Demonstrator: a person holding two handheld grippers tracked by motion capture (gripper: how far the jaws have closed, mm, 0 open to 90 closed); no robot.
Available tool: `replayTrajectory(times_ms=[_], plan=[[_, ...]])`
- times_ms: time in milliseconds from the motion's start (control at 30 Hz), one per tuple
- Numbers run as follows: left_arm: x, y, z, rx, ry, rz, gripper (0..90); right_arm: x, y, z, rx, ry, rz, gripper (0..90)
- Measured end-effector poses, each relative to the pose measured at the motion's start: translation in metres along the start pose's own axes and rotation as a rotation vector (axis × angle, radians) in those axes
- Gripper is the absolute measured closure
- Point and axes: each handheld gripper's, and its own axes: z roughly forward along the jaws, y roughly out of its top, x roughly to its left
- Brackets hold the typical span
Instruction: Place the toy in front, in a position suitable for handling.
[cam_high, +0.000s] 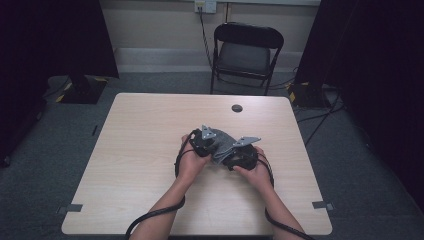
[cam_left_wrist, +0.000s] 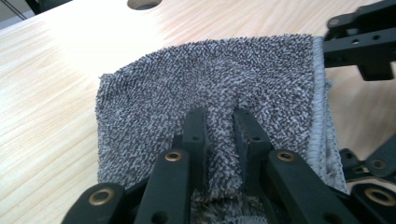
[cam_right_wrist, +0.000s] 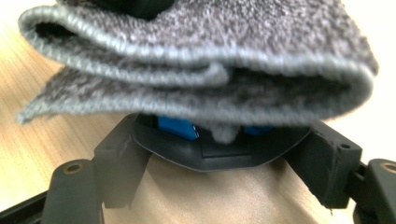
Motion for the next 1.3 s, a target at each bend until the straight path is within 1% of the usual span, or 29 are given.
replayTrajectory(times_ms=[33, 133, 267, 300, 333, 533, 667, 700, 767, 1000, 1033, 1167, 1200, 1300], plan=[[0.002, 0.000, 0.000, 0.001, 0.004, 0.004, 76.7, 0.000, 0.000, 0.000, 0.000, 0.000, 0.000, 24.4], [0.004, 0.001, 0.001, 0.002, 0.003, -0.009, 76.7, 0.000, 0.000, 0.000, 0.000, 0.000, 0.000, 24.4], [0.008, 0.001, 0.001, 0.007, 0.013, -0.013, 76.8, 0.000, 0.000, 0.000, 0.000, 0.000, 0.000, 24.4], [0.009, 0.001, 0.001, 0.007, 0.013, -0.023, 76.8, 0.000, 0.000, 0.000, 0.000, 0.000, 0.000, 24.4], [0.011, 0.001, 0.001, 0.008, 0.023, -0.019, 76.7, 0.000, 0.000, 0.000, 0.000, 0.000, 0.000, 24.4], [0.017, 0.000, 0.002, 0.016, 0.029, -0.030, 76.7, 0.000, 0.000, 0.000, 0.000, 0.000, 0.001, 24.4], [0.021, 0.000, 0.004, 0.019, 0.040, -0.045, 76.7, 0.000, 0.000, 0.000, 0.000, 0.000, 0.001, 24.4], [0.023, 0.000, 0.004, 0.025, 0.045, -0.041, 76.7, 0.000, 0.000, 0.000, 0.000, 0.000, 0.001, 24.4], [0.025, 0.000, 0.005, 0.027, 0.051, -0.047, 76.8, 0.000, 0.000, 0.000, 0.000, 0.000, 0.001, 24.4], [0.030, 0.000, 0.007, 0.030, 0.052, -0.057, 76.7, 0.000, 0.000, 0.000, 0.000, 0.000, 0.001, 24.4], [0.030, 0.000, 0.007, 0.029, 0.055, -0.067, 76.7, 0.000, 0.000, 0.000, 0.000, 0.000, 0.001, 24.4], [0.035, -0.001, 0.008, 0.034, 0.063, -0.073, 76.8, 0.000, 0.000, 0.000, 0.000, 0.000, 0.001, 24.4], [0.035, -0.001, 0.009, 0.031, 0.061, -0.082, 76.8, 0.000, 0.000, 0.000, 0.000, 0.000, 0.001, 24.4], [0.037, 0.000, 0.009, 0.036, 0.070, -0.076, 76.8, 0.000, 0.000, 0.000, 0.000, 0.000, 0.001, 24.4]])
